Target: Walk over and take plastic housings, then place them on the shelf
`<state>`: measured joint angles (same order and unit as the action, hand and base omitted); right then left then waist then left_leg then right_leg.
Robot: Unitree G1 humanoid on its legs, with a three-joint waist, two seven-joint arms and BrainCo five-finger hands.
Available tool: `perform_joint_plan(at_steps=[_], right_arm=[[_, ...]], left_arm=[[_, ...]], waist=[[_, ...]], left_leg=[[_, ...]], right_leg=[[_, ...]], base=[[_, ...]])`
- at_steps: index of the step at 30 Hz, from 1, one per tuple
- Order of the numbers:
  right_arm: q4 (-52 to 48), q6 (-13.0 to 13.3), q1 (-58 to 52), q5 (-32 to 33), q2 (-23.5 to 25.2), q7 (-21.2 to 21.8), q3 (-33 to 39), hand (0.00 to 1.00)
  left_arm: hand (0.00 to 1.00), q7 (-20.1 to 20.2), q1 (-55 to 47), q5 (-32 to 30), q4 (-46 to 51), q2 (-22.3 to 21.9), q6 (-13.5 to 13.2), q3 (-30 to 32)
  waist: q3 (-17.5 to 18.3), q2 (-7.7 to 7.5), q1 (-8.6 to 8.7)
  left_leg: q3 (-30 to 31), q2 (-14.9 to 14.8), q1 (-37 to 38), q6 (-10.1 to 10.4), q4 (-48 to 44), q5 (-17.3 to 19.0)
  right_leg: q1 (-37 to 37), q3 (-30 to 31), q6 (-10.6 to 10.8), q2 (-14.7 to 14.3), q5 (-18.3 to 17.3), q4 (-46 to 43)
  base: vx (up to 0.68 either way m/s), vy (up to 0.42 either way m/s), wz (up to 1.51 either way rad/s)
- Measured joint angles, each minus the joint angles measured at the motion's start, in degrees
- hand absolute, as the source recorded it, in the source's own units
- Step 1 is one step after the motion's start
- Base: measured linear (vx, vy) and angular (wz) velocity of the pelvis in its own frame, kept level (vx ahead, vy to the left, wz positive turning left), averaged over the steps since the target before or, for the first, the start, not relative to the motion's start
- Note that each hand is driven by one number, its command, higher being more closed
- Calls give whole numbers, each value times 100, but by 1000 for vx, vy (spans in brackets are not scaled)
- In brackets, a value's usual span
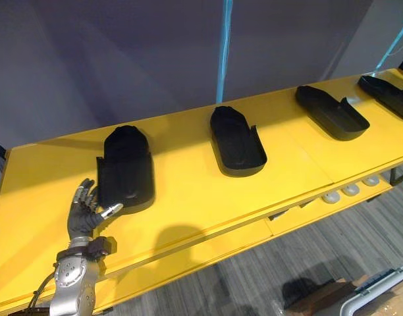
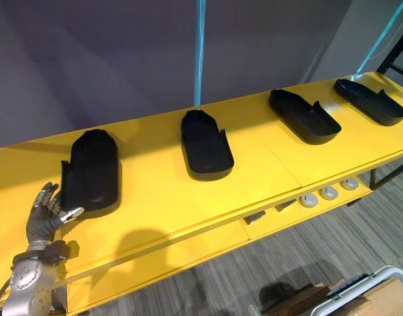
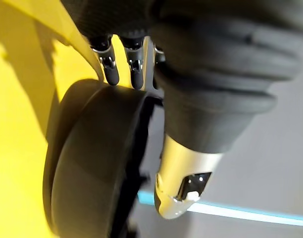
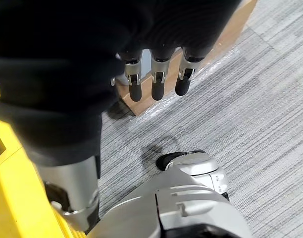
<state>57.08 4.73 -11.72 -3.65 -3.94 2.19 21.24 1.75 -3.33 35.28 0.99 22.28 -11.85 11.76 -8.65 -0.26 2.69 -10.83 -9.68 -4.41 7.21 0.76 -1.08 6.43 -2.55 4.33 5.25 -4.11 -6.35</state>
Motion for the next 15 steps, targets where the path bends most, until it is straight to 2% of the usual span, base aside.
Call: perform_joint_plan(at_steps=[3,6,7,8,9,11,13,15], right_arm=[[4,0,1,-8,-8,35,6,0],[20,2,4,-14,-18,41,69,0],[33,2,19,-14,-9,42,114,0],[40,2,24,-13,-7,40,127,0],[45,1,26,-13,-6,40,129,0],[48,0,25,-12,44,7,131,0],[9,1,35,-6,130,-46,128,0],[-30,9,47,7,140,-89,93,0]], left_arm=[[0,151,-205,62,133,-127,-55,16],[0,93,-394,-7,341,-453,-65,89],[0,-58,-454,-257,596,-810,-71,321],[0,-445,-504,-765,929,-1172,-78,556],[0,-582,-526,-931,1097,-1324,-83,655],[0,-1266,-640,-2058,1921,-1811,-81,682],[0,-1631,-800,-2682,2678,-2127,-184,279],[0,-1841,-808,-3031,3070,-2174,-435,-669]], waist=[[-11,19,-3],[-40,66,-3],[-42,70,-39],[-43,72,-76],[-44,74,-87],[-56,91,-93],[-53,92,-120],[-37,104,-152]], left_leg=[[14,5,40,0,-1,0],[157,30,72,-1,1,1],[171,36,72,-5,0,4],[194,39,73,-5,-7,5],[210,39,75,-6,-15,5],[330,38,140,-4,-42,6],[326,36,274,-2,2,9],[316,58,350,5,6,19]], right_leg=[[-83,-29,16,3,10,56],[-225,-156,20,24,7,108],[-235,-162,20,28,7,111],[-254,-177,21,29,5,109],[-269,-192,22,29,3,108],[-427,-276,25,33,-4,101],[-556,-273,36,36,-24,93],[-634,-263,90,62,-83,63]], base=[[-1,1,4],[6,1,21],[5,15,12],[3,15,9],[1,6,17],[-3,5,24],[-33,11,8],[-75,9,1]])
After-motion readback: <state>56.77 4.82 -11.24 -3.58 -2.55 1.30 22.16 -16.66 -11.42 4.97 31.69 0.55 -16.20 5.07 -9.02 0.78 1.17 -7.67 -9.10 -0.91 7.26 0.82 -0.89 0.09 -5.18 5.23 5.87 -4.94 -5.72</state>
